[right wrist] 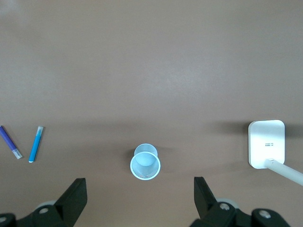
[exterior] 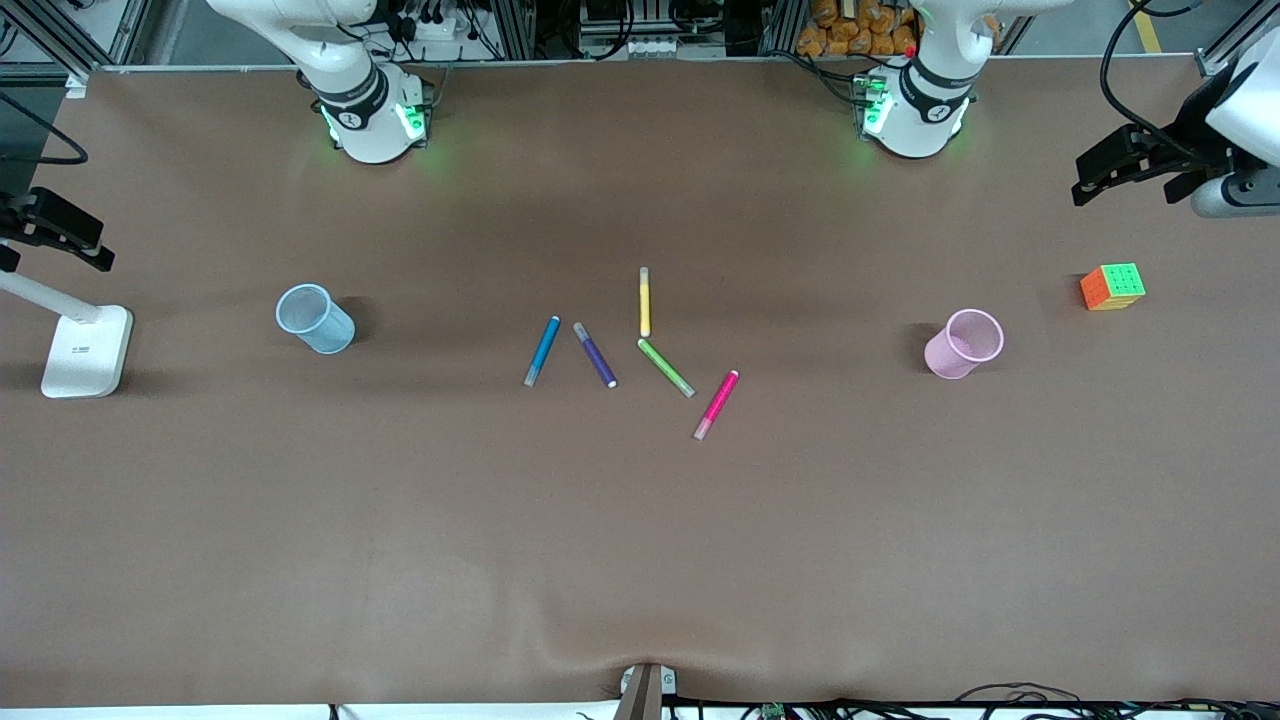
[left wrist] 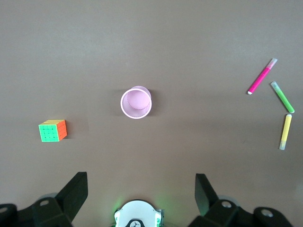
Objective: Place pink and blue markers in matching cups
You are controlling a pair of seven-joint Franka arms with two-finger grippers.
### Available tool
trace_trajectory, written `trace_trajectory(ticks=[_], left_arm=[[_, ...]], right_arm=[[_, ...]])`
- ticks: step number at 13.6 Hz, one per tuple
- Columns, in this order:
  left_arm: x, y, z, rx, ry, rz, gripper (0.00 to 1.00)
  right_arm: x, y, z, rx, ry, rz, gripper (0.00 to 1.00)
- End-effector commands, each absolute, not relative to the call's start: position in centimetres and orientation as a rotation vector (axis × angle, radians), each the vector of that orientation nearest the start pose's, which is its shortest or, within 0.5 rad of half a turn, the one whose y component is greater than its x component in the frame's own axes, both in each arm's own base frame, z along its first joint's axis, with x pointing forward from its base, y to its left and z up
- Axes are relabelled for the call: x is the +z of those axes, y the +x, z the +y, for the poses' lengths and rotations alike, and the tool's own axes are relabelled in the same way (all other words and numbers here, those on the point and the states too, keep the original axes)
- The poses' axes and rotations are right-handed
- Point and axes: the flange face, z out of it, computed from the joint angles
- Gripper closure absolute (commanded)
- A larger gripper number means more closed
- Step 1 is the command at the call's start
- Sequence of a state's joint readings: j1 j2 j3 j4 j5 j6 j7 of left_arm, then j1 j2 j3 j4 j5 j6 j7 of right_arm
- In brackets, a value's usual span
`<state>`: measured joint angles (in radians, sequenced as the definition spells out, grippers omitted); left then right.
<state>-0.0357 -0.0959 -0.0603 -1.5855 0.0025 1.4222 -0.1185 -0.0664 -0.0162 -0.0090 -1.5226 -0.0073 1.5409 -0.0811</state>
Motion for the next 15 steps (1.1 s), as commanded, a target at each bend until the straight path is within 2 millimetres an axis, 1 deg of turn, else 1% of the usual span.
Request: trace_trajectory(ticks=[1, 3, 5, 7, 9, 13, 15], left_arm=[[65.0, 51.4, -5.8, 0.121, -3.125, -0.025, 0.00], [63.7, 52.1, -6.2, 0.154, -3.124, -0.015, 0.00], [62.2, 53.1, -7.5, 0.167, -3.125, 0.019, 0.00], [60.7, 54.0, -9.2, 0.183, -3.122, 0.065, 0.00], [59.1, 54.9, -9.9, 0.210, -3.121, 0.084, 0.00], [57.4, 55.4, -11.7, 0.245, -3.117, 0.135, 0.00], [57.0, 55.1, -13.2, 0.259, -3.113, 0.180, 0.00]], right_arm=[[66.1, 54.1, -4.5, -0.065, -3.144, -0.010, 0.00], [66.0, 54.1, -5.3, -0.063, -3.143, 0.014, 0.00], [66.0, 54.1, -5.2, -0.065, -3.142, 0.012, 0.00], [66.0, 54.1, -5.3, -0.060, -3.143, 0.014, 0.00], [66.0, 54.1, -5.5, -0.060, -3.141, 0.019, 0.00], [65.9, 54.1, -5.5, -0.058, -3.141, 0.017, 0.00], [65.8, 54.2, -5.5, -0.060, -3.141, 0.017, 0.00]])
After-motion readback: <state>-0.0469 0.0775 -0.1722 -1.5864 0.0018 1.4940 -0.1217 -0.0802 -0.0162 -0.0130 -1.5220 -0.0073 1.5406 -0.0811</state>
